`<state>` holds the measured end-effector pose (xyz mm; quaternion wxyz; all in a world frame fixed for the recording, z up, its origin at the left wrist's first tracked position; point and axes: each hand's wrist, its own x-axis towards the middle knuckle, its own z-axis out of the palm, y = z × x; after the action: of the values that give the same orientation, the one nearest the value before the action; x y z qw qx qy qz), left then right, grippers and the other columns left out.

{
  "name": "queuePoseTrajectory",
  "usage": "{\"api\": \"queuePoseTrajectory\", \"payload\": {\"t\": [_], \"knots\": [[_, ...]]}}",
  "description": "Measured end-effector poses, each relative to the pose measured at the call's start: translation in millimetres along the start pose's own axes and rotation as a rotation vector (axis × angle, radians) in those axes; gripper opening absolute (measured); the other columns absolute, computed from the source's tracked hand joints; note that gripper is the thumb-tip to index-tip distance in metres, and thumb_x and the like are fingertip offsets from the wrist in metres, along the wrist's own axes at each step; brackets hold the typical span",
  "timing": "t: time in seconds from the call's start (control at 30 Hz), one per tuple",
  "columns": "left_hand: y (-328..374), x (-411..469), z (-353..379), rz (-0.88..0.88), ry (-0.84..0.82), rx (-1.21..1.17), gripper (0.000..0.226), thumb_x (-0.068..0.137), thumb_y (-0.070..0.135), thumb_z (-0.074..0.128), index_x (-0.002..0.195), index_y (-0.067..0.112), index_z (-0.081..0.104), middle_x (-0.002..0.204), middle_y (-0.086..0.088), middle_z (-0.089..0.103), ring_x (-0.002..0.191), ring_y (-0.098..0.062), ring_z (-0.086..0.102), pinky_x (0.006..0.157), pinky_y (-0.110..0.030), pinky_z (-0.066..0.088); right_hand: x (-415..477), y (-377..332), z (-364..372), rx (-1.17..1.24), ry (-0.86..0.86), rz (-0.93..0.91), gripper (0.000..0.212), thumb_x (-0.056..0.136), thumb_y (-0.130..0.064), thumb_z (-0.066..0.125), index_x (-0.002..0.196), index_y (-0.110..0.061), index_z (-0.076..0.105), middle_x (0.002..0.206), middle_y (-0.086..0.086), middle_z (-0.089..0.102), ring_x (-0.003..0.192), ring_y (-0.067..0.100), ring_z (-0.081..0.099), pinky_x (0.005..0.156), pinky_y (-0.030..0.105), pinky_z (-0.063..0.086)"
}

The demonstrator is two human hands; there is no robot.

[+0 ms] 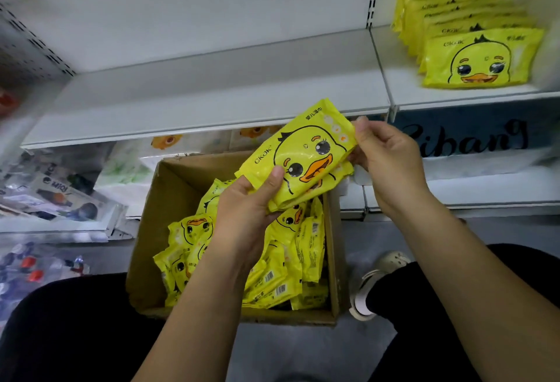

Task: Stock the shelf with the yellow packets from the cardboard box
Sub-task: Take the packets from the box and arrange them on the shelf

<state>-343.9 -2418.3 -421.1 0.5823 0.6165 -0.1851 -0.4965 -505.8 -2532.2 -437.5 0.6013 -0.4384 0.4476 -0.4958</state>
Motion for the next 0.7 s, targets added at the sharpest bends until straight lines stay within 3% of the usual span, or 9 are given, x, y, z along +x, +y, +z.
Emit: {"api": "queuePoseTrajectory", "payload": {"t": [0.07, 0.13, 0.23, 0.33, 0.47, 0.57, 0.63, 0.7], "knots": [[4.4, 10.7, 6.8, 0.007, -0.007, -0.063, 0.051, 0.081, 0.029, 0.074, 0.127, 0.008, 0.067, 0.117, -0.013, 0.076, 0.110, -0.033, 0.072, 0.101, -0.055, 0.054, 8.3, -0.6, -6.1, -0.060, 0.035, -0.013, 0.030, 0.099, -0.038, 0.058, 0.112, -0.014, 0.069, 0.104, -0.005, 0.075, 0.097, 0.009, 0.070, 0.093, 0.032, 0.055], [9.3, 22.0, 16.9, 0.012, -0.024, -0.105, 0.047, 0.088, 0.028, 0.070, 0.131, 0.009, 0.065, 0.120, -0.012, 0.075, 0.113, -0.033, 0.071, 0.104, -0.056, 0.051, 17.8, -2.3, -11.7, -0.069, -0.003, 0.065, 0.051, 0.087, -0.056, 0.060, 0.123, -0.019, 0.064, 0.117, -0.008, 0.072, 0.111, 0.005, 0.066, 0.101, 0.038, 0.052], [17.7, 37.7, 36.9, 0.040, -0.065, -0.104, 0.040, 0.097, 0.026, 0.063, 0.135, 0.014, 0.062, 0.123, -0.009, 0.074, 0.116, -0.032, 0.070, 0.101, -0.054, 0.053, 31.7, -3.5, -15.0, 0.088, -0.160, 0.268, 0.069, 0.075, -0.058, 0.064, 0.129, -0.015, 0.059, 0.120, 0.004, 0.072, 0.113, 0.023, 0.069, 0.093, 0.049, 0.056], [25.8, 52.8, 58.8, 0.062, -0.116, -0.094, 0.040, 0.100, 0.026, 0.061, 0.138, 0.015, 0.059, 0.126, -0.008, 0.073, 0.117, -0.030, 0.070, 0.102, -0.054, 0.053, 41.7, -6.8, -13.2, 0.135, -0.202, 0.315, 0.050, 0.084, -0.044, 0.066, 0.119, -0.009, 0.063, 0.111, 0.009, 0.075, 0.102, 0.024, 0.072, 0.076, 0.035, 0.061], [38.0, 74.2, 82.3, 0.071, -0.148, -0.052, 0.036, 0.099, 0.023, 0.061, 0.135, 0.016, 0.061, 0.124, -0.008, 0.074, 0.115, -0.032, 0.071, 0.097, -0.052, 0.055, 65.4, -11.6, -21.0, 0.129, -0.008, 0.165, 0.013, 0.093, -0.025, 0.067, 0.098, -0.012, 0.068, 0.090, 0.006, 0.076, 0.077, 0.017, 0.072, 0.061, 0.028, 0.058], [53.6, 94.3, 94.9, 0.096, -0.119, -0.010, 0.022, 0.100, 0.021, 0.062, 0.122, 0.018, 0.065, 0.116, -0.006, 0.077, 0.102, -0.029, 0.075, 0.091, -0.055, 0.058, 85.1, -15.9, -30.5, 0.051, 0.171, 0.056, 0.019, 0.093, -0.031, 0.069, 0.092, -0.012, 0.069, 0.087, 0.004, 0.075, 0.074, 0.015, 0.069, 0.069, 0.033, 0.056], [65.3, 112.6, 102.8, 0.162, -0.078, 0.019, 0.021, 0.100, 0.018, 0.063, 0.121, 0.018, 0.066, 0.116, -0.004, 0.077, 0.102, -0.021, 0.075, 0.097, -0.046, 0.057, 95.3, -19.6, -37.9, -0.026, 0.320, -0.020, 0.029, 0.093, -0.036, 0.070, 0.086, -0.008, 0.067, 0.078, 0.001, 0.070, 0.065, 0.008, 0.062, 0.063, 0.026, 0.051], [75.4, 128.8, 113.9, 0.184, -0.090, 0.019, 0.027, 0.100, 0.018, 0.062, 0.127, 0.017, 0.063, 0.120, -0.004, 0.075, 0.106, -0.021, 0.074, 0.095, -0.043, 0.058, 104.3, -22.0, -44.9, -0.041, 0.444, -0.065, 0.031, 0.094, -0.040, 0.067, 0.077, -0.014, 0.064, 0.070, -0.005, 0.065, 0.057, 0.001, 0.056, 0.055, 0.019, 0.044]]}}
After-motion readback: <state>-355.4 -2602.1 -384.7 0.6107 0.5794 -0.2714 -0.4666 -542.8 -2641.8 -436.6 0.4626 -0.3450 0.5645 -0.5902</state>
